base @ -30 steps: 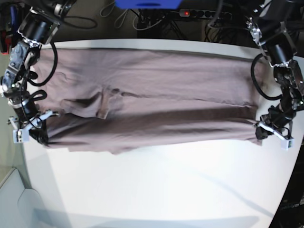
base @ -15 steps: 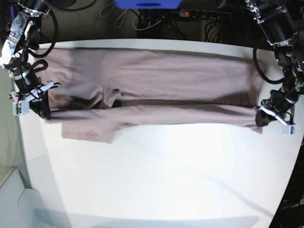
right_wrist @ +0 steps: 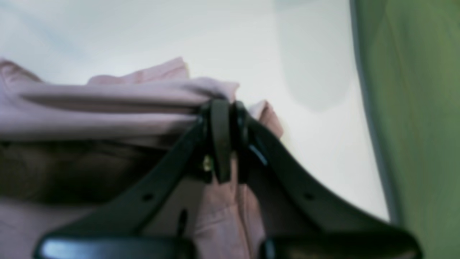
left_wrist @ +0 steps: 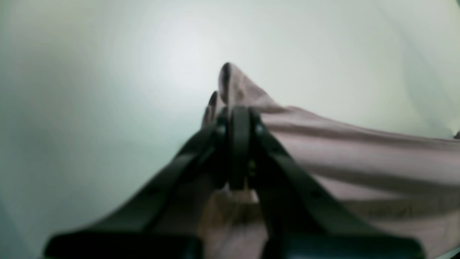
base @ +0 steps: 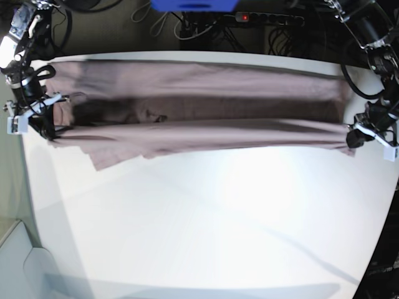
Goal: Layout the t-shirt on the table in an organized manner, then fold the t-shirt properly
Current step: 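Lift the hem with both grippers and fold it toward the shoulder edge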
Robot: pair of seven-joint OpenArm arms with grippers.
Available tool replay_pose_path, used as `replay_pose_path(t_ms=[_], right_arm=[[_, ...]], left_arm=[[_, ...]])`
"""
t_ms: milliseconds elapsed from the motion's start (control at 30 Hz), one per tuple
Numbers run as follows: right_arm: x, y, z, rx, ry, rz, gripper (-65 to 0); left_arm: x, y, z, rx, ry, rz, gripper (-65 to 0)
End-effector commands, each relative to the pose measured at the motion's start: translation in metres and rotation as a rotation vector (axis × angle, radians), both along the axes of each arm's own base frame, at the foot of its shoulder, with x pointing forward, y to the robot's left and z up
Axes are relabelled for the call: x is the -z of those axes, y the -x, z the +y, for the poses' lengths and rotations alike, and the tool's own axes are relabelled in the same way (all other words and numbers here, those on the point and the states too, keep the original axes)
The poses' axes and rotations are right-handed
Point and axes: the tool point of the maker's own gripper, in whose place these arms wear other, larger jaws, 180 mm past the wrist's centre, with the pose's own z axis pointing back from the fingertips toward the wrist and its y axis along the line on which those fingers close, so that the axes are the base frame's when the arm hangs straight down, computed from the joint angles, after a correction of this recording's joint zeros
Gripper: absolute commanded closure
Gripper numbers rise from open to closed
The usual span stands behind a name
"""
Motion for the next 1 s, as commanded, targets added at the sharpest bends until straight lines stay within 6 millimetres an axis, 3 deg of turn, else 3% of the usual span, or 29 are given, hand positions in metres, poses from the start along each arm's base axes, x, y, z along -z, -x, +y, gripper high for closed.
replay_pose_path(t_ms=[0,67,400,500,733,967], right_arm=[[-0.016,-0.003,-0.012,0.024,0.020,-0.055,0.0],[-0.011,0.006,-0.019,0.043,0.022,-0.035,0.0],[0.017,0.032,0.004,0.016,-0.023,0.048,0.0],[0.020,0.034,0.006,0.011,-0.026,0.059,0.0],[0.049,0.047,0.013,0.007,-0.075,0.133,0.0],[0.057,0.052,0.013,0.012,-0.084,0.158,0.0]], left_arm=[[-0.015,-0.006,0.009,-0.005,-0.027,-0.041,-0.2],[-0.008,0.001,0.006,-0.008,-0.016,-0.025,-0.2],[0.017,0.029,0.003,-0.006,-0.013,0.057,-0.2],[0.024,0.032,-0.003,-0.011,0.006,0.067,-0.2],[0.032,0.043,-0.005,-0.011,0.011,0.093,-0.2],[0.038,0.049,-0.004,-0.011,-0.002,0.119,-0.2]])
